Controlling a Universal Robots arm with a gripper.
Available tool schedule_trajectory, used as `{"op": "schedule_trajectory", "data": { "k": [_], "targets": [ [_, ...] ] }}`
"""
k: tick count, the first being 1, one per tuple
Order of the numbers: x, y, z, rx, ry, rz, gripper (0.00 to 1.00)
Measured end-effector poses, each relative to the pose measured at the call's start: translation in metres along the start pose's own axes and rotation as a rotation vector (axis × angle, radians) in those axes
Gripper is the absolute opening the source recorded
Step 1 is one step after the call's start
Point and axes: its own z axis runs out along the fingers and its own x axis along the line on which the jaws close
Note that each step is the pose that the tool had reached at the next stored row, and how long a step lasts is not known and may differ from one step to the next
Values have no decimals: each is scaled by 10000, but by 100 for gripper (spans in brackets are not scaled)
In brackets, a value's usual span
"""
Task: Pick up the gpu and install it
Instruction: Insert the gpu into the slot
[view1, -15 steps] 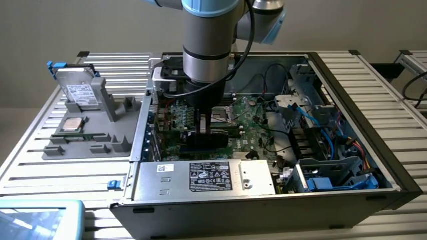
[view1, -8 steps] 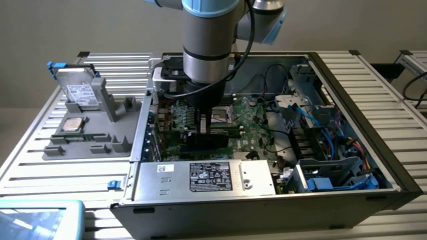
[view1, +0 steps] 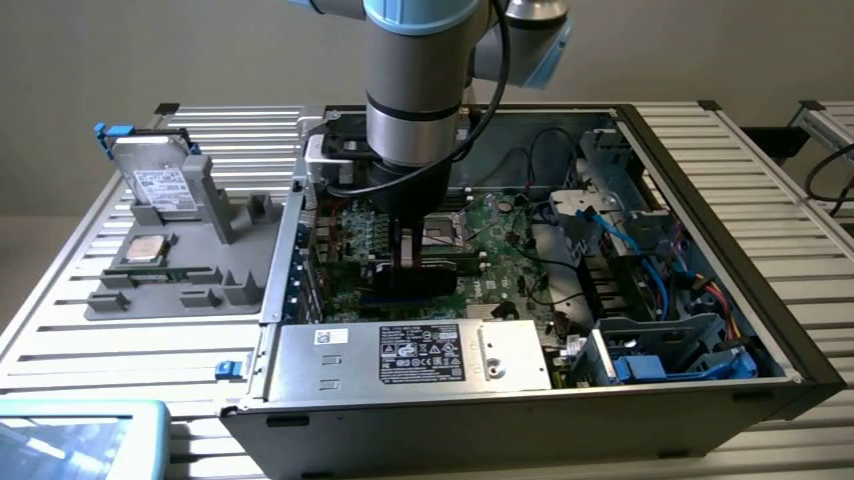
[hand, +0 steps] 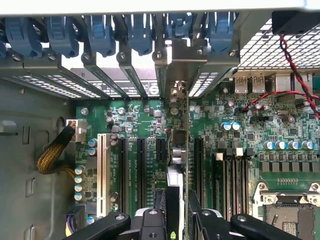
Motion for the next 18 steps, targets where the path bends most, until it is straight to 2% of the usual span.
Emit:
{"op": "schedule_trajectory", "data": {
  "k": [4,18],
  "targets": [
    [0,1,-1,-2,-28,-2,28],
    [-4,1,-1,-2,-25,-30,28]
  ]
}}
